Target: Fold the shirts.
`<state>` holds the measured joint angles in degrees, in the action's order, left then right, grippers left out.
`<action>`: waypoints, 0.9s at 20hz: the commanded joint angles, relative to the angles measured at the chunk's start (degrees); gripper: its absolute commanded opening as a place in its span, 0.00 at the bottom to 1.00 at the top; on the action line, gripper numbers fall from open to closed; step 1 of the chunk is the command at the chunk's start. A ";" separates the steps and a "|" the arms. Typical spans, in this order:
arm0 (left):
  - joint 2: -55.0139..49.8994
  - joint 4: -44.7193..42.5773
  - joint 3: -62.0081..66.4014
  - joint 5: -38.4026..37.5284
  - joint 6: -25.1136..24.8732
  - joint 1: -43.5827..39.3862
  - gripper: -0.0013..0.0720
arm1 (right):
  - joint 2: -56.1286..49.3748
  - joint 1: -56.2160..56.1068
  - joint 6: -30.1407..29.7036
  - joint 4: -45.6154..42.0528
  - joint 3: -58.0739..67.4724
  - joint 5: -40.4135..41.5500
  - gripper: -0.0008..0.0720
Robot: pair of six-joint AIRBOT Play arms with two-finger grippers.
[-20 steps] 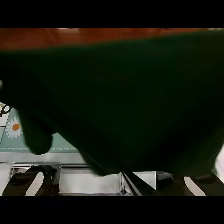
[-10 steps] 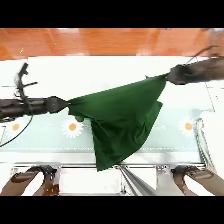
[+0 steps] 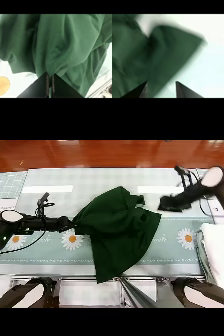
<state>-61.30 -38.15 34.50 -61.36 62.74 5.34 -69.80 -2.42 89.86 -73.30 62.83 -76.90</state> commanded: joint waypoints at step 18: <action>-0.66 -0.02 -0.20 -0.59 -0.13 -0.02 0.04 | -2.12 -9.27 -14.43 43.25 -37.22 24.70 0.38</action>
<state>-61.91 -38.15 34.33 -61.95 62.61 5.34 -67.88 -7.90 77.60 -35.27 22.20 -57.43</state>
